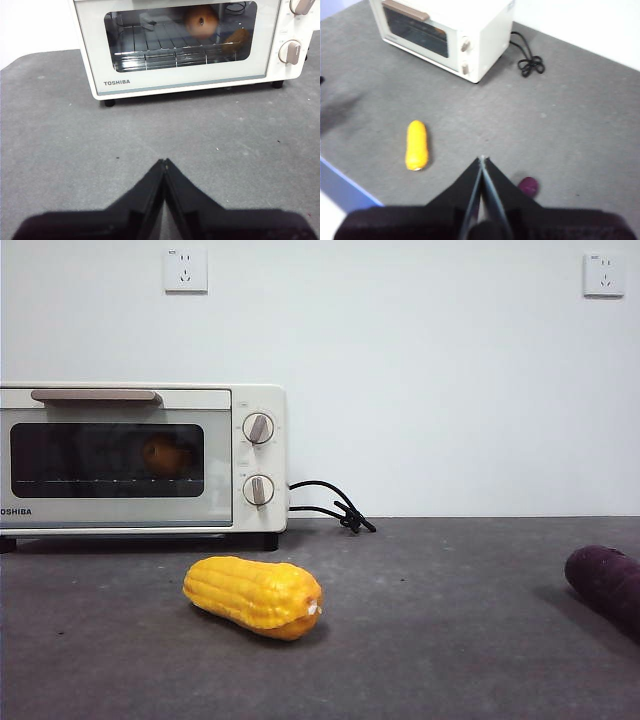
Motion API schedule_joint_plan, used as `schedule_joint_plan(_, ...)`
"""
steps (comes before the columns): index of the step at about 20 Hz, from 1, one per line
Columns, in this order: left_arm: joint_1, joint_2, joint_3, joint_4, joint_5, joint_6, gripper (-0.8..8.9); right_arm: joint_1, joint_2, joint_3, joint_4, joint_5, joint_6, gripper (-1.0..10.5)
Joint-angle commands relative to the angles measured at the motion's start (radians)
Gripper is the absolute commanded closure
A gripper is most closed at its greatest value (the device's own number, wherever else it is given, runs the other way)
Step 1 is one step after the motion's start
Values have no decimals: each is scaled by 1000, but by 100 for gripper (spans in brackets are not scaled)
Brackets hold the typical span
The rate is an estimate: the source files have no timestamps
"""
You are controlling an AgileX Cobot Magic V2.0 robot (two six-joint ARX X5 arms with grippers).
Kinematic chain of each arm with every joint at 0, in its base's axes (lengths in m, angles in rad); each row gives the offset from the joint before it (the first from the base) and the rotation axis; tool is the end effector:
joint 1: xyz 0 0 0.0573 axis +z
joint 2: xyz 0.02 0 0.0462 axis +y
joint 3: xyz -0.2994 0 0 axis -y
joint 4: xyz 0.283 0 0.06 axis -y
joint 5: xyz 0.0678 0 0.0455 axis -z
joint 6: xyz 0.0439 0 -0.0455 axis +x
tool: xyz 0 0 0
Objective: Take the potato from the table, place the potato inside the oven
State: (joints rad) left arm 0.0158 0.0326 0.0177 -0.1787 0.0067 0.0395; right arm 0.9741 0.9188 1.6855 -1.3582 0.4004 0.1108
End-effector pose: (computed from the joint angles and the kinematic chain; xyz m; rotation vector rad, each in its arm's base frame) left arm 0.1142 0.0015 0.1475 0.0372 0.1937 0.0052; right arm 0.0649 0.0651 0.5207 -0.2744 0.4920 0.5286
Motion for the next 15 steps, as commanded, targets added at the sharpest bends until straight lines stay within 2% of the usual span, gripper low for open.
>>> schedule_joint_plan(1,-3,1,-9,11,0,-11,818,-42,-20,-7,-21,23,-14,941)
schedule_joint_plan(4,-3,0,-9,11,0,-11,818,-198,-54,-15,-18,22,19,941)
schedule_joint_plan(6,-3,1,-9,11,0,-11,818,-323,-105,-69,75,21,49,941)
schedule_joint_plan(7,-3,0,-9,11,0,-11,817,-376,-141,-121,153,19,50,941)
schedule_joint_plan(9,-3,0,-9,11,0,-11,817,-458,-224,-268,327,19,-3,941)
schedule_joint_plan(12,-3,0,-9,11,0,-11,817,-567,-349,-565,628,2,-33,941)
schedule_joint_plan(14,-3,0,-9,11,0,-11,818,-647,-425,-782,850,-84,-33,941)
schedule_joint_plan(15,-3,0,-9,11,0,-11,817,-692,-462,-901,975,-152,-33,941)
